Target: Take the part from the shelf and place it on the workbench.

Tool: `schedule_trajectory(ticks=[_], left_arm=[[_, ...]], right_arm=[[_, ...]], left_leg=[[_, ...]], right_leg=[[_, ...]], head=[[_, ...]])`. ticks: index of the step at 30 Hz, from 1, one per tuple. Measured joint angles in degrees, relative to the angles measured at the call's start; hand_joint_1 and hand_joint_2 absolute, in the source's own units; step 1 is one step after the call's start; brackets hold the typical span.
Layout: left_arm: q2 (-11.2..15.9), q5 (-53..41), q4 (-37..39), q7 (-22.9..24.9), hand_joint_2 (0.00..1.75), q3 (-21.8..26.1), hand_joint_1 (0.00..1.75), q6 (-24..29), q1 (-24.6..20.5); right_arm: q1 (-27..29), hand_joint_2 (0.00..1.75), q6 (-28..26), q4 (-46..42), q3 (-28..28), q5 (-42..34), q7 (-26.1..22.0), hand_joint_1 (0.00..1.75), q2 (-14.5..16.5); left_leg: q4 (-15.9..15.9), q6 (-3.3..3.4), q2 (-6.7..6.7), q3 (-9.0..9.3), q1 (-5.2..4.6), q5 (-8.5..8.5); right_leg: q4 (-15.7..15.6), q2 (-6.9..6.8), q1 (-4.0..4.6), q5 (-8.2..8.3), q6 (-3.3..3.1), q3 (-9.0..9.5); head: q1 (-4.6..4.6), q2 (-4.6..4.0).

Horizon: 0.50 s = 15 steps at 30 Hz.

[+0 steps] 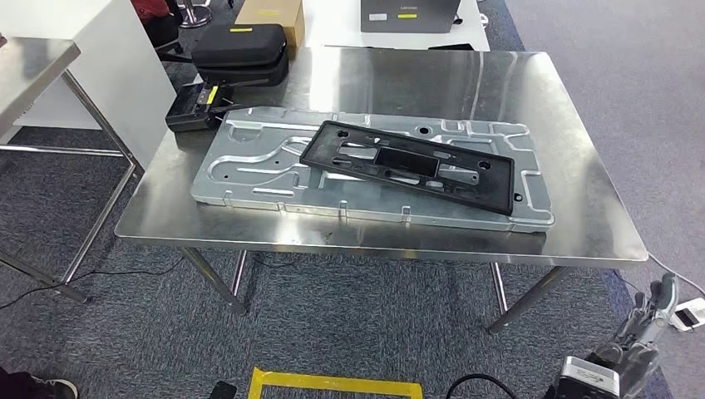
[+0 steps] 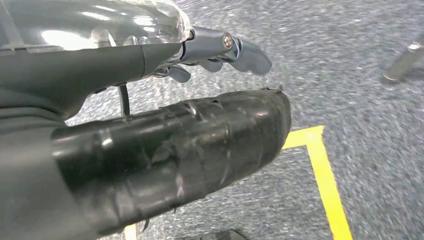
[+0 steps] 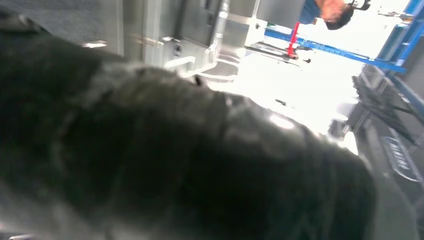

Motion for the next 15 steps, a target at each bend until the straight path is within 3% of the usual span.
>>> schedule_trajectory(ticks=[2,5,6,7,8,10,12,13,15], left_arm=[[-0.10,-0.01,0.01,0.06,0.00,0.16,0.00,0.08,0.01],[-0.16,-0.02,0.02,0.09,0.00,0.42,0.00,0.11,-0.04],[-0.16,-0.02,0.02,0.06,0.00,0.50,0.00,0.11,-0.03],[-0.16,-0.03,0.02,0.01,0.00,0.57,0.00,0.11,-0.02],[-0.16,-0.04,0.02,-0.05,0.00,0.64,0.00,0.11,-0.03],[-0.16,-0.05,0.01,-0.17,0.00,0.73,0.00,0.11,-0.06],[-0.16,-0.06,0.00,-0.25,0.00,0.77,0.00,0.11,-0.09],[-0.16,-0.06,0.00,-0.27,0.00,0.79,0.00,0.12,-0.10],[-0.16,-0.08,0.01,-0.33,0.00,0.82,0.00,0.13,-0.06]], right_arm=[[0.47,0.00,0.04,0.46,-0.53,-0.39,-0.13,0.00,0.25],[0.77,0.00,0.11,1.14,-1.22,-0.68,-0.21,0.00,0.42],[0.82,0.00,0.19,1.38,-1.40,-0.74,-0.22,0.00,0.49],[0.86,0.00,0.31,1.61,-1.55,-0.79,-0.23,0.00,0.54],[0.87,0.00,0.48,1.81,-1.65,-0.83,-0.27,0.00,0.60],[0.78,0.00,0.74,2.12,-1.75,-0.86,-0.39,0.00,0.68],[0.70,0.00,0.84,2.31,-1.78,-0.86,-0.56,0.00,0.80],[0.67,0.00,0.85,2.38,-1.80,-0.86,-0.63,0.00,0.86],[0.71,0.00,0.86,2.56,-1.87,-0.86,-0.74,0.00,1.02]], left_leg=[[-0.69,0.81,0.28,-0.65,0.38,1.24],[-0.87,1.47,0.58,-2.53,0.55,2.95],[-0.72,1.38,0.63,-3.26,0.56,3.47],[-0.49,1.24,0.66,-4.02,0.59,3.93],[-0.15,1.04,0.68,-4.77,0.65,4.33],[0.75,0.53,0.65,-6.21,0.78,4.88],[1.59,-0.14,0.58,-7.18,0.74,5.32],[1.80,-0.55,0.55,-7.45,0.70,5.63],[1.78,-1.42,0.46,-7.78,0.77,6.26]], right_leg=[[1.52,0.23,-0.01,-1.91,0.58,-0.71],[10.61,0.48,-0.45,-9.45,1.42,-3.39],[13.58,0.47,-0.68,-10.71,1.73,-3.87],[14.94,0.46,-0.91,-10.65,1.99,-3.55],[14.14,0.45,-1.14,-9.48,2.20,-2.13],[7.00,0.44,-1.55,-7.05,2.41,3.26],[0.38,0.56,-1.40,-6.76,2.11,7.42],[-0.98,0.64,-1.19,-7.10,1.80,7.96],[-1.13,0.69,-0.97,-6.53,0.88,7.26]], head=[[0.05,0.01],[0.09,0.01],[0.08,0.00],[0.08,0.00],[0.09,0.00],[0.08,0.01],[0.02,0.01],[-0.01,0.01],[0.01,0.01]])
